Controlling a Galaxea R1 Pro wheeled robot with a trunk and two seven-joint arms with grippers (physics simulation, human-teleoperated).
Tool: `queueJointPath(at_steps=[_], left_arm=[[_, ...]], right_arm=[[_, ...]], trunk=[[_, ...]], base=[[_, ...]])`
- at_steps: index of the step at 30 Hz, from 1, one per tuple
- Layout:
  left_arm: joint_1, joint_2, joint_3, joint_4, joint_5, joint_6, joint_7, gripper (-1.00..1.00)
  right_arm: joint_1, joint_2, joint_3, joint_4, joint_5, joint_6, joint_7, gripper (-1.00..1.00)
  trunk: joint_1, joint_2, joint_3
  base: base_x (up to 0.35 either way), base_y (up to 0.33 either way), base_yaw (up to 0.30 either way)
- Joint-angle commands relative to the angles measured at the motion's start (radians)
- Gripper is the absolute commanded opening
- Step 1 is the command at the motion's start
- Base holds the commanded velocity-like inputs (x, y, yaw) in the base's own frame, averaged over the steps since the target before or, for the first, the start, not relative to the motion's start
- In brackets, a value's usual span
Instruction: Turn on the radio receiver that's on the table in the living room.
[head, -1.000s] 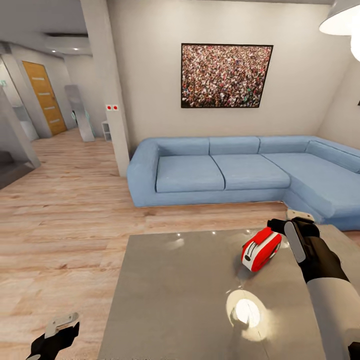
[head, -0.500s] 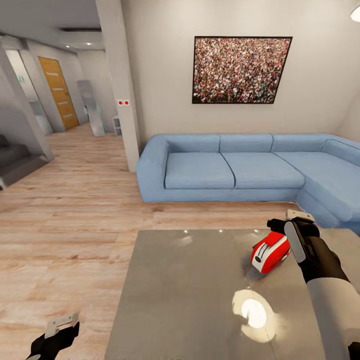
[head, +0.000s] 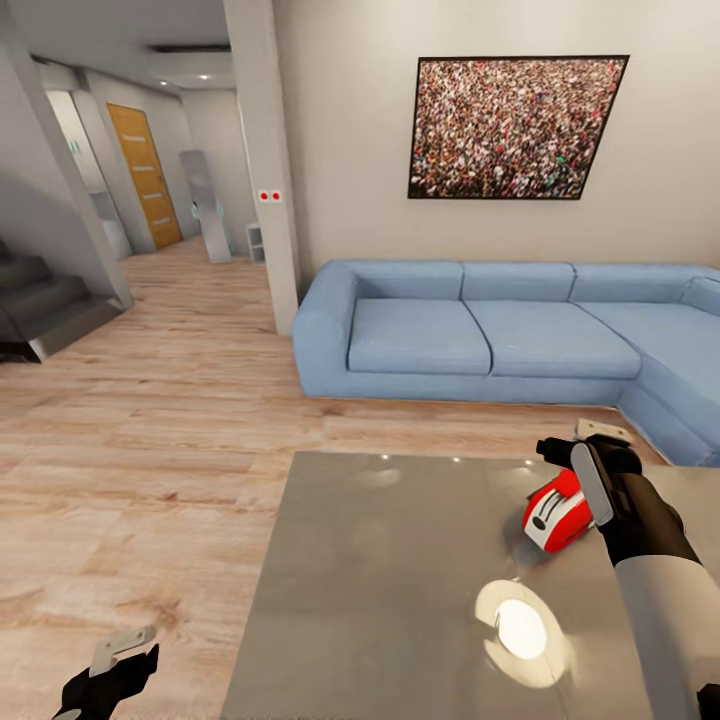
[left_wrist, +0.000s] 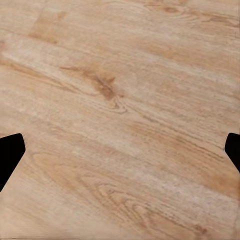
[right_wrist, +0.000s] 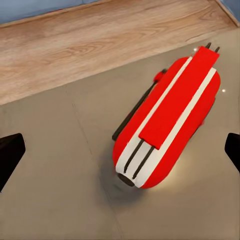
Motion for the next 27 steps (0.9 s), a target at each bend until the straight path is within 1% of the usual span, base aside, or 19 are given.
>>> queueJointPath(at_steps=[1, 5, 6, 8, 20, 22, 25, 26, 27], left_arm=[[0.0, 0.0, 0.0, 0.0, 0.0, 0.0, 0.0, 1.0], [0.0, 0.0, 0.001, 0.0, 0.0, 0.0, 0.0, 1.0], [0.0, 0.0, 0.001, 0.0, 0.0, 0.0, 0.0, 1.0], [0.0, 0.0, 0.001, 0.0, 0.0, 0.0, 0.0, 1.0], [0.0, 0.0, 0.001, 0.0, 0.0, 0.0, 0.0, 1.0], [0.0, 0.0, 0.001, 0.0, 0.0, 0.0, 0.0, 1.0], [0.0, 0.0, 0.001, 0.0, 0.0, 0.0, 0.0, 1.0], [0.0, 0.0, 0.001, 0.001, 0.0, 0.0, 0.0, 1.0], [0.0, 0.0, 0.0, 0.005, 0.0, 0.0, 0.0, 1.0]], right_arm=[[0.0, 0.0, 0.0, 0.0, 0.001, 0.0, 0.0, 1.0], [0.0, -0.005, 0.0, 0.0, 0.007, -0.001, -0.003, 1.0], [0.0, -0.012, -0.003, 0.0, 0.009, -0.002, -0.004, 1.0], [0.0, -0.016, -0.01, 0.0, 0.01, -0.003, -0.004, 1.0], [0.0, -0.023, -0.022, 0.0, 0.013, -0.005, -0.004, 1.0], [0.0, -0.023, -0.041, 0.001, 0.012, -0.013, -0.003, 1.0], [0.0, -0.023, -0.083, 0.002, 0.011, -0.052, -0.003, 1.0], [0.0, -0.023, -0.103, 0.003, 0.01, -0.066, -0.002, 1.0], [0.0, -0.024, -0.108, 0.003, 0.01, -0.069, -0.002, 1.0]], trunk=[[0.0, 0.0, -0.002], [0.0, 0.0, -0.008], [0.0, 0.0, -0.009], [0.0, 0.0, -0.012], [0.0, 0.0, -0.031], [0.0, 0.0, -0.034], [0.0, 0.0, -0.039], [0.0, 0.0, -0.041], [0.0, 0.0, -0.042]], base=[[0.0, 0.0, 0.125], [0.0, 0.0, 0.098], [0.0, 0.0, 0.073], [0.0, 0.0, 0.067], [0.0, 0.0, 0.017], [0.0, 0.0, 0.0], [0.0, 0.0, 0.0], [0.0, 0.0, 0.0], [0.0, 0.0, 0.0]])
